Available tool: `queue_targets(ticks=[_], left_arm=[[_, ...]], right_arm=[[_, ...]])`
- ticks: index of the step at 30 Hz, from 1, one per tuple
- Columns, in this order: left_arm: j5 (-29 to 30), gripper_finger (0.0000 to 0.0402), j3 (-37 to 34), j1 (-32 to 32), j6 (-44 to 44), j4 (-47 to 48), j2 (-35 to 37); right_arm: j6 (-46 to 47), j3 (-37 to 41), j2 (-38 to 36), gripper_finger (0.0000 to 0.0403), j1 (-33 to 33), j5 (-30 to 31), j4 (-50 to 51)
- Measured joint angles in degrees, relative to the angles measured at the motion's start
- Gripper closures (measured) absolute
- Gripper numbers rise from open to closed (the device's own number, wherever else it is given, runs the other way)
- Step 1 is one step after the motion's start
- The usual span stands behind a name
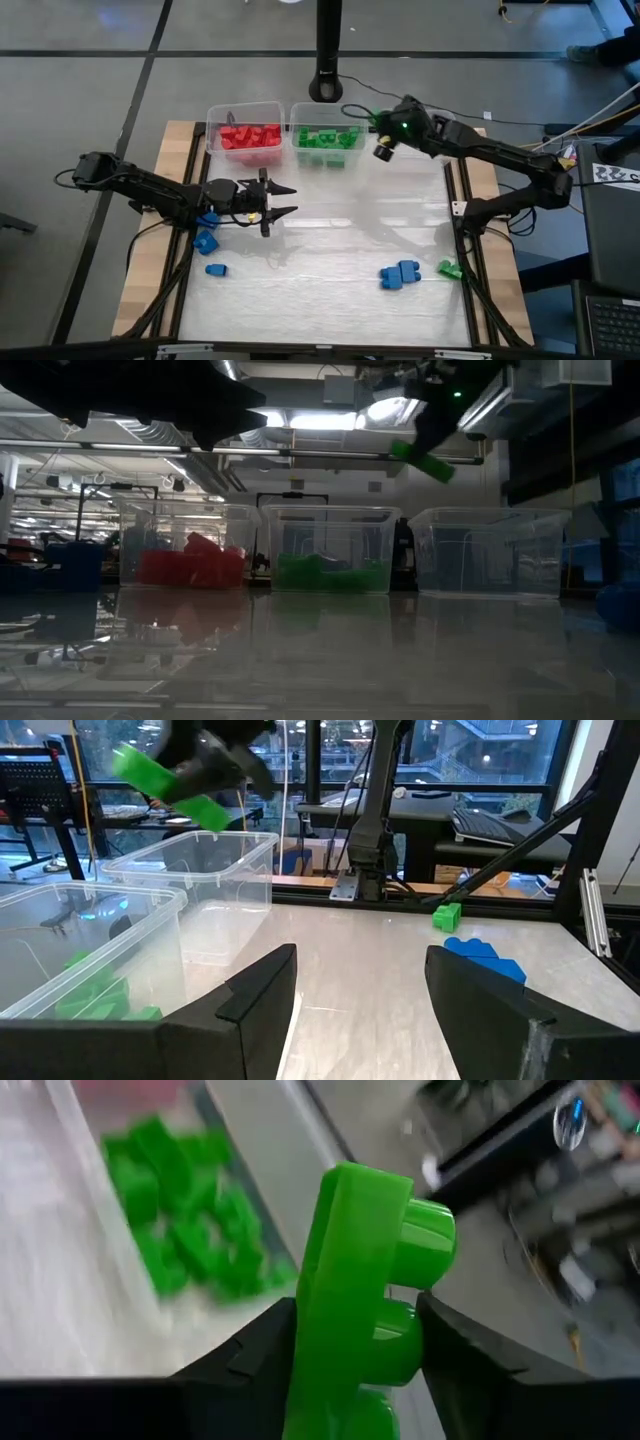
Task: Sort blocks
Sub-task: Put the green game piece into the middle transparent bin
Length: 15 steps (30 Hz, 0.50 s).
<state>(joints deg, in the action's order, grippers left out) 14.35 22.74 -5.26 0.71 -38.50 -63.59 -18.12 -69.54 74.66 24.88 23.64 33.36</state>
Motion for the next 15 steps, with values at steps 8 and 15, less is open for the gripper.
queue_targets(ticks=[8,15], left_arm=[[0.0,0.0189,0.0,0.0,0.22,0.04,0.0],[0.0,0.0189,0.0,-0.02,0.35,0.15,0.0]], right_arm=[[-7.57,0.0,9.39,0.0196,-0.09,-3.3,-21.47],[-7.76,-1.85,16.87,0.0167,-0.07,-3.28,-24.39]])
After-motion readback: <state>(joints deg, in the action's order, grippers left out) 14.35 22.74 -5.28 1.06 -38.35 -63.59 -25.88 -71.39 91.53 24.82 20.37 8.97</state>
